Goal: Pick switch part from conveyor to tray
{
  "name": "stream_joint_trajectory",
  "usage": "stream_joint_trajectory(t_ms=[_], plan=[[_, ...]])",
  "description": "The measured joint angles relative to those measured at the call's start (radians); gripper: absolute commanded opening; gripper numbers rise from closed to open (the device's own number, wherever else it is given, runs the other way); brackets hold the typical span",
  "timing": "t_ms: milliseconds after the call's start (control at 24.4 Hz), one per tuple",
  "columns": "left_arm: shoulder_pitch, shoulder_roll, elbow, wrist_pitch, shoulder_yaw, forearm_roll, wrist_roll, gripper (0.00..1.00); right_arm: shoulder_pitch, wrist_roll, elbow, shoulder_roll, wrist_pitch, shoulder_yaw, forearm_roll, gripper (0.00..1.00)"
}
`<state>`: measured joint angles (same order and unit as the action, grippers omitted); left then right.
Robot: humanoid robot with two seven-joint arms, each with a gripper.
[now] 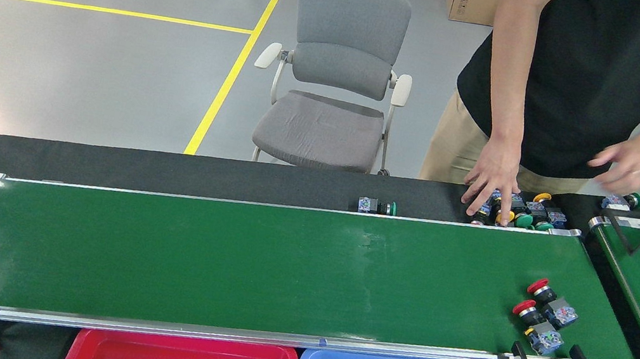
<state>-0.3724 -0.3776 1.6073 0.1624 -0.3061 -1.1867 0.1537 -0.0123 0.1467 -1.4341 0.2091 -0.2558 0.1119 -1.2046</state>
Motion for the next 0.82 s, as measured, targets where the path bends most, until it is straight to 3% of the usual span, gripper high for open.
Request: stream_joint_trajectory(t_ms=[327,573,655,819], plan=[[0.006,0.000,-0.002,0.000,0.000,0.000,-0.001,1.00,0.045,0.014,0.029,0.000,0.060,-0.075,0.003,0.95],[0.008,0.000,-0.004,0.005,0.004,0.000,-0.001,1.00,0.054,0.016,0.035,0.018,0.068,-0.109,0.003,0.19],[0.008,0.000,-0.005,0.003,0.004,0.000,-0.001,1.00,0.055,0.017,0.033,0.021,0.060,-0.119,0.003,0.10],[0.008,0.000,-0.006,-0.002,0.004,0.000,-0.001,1.00,0.053,0.015,0.018,0.021,0.035,-0.122,0.003,0.07]])
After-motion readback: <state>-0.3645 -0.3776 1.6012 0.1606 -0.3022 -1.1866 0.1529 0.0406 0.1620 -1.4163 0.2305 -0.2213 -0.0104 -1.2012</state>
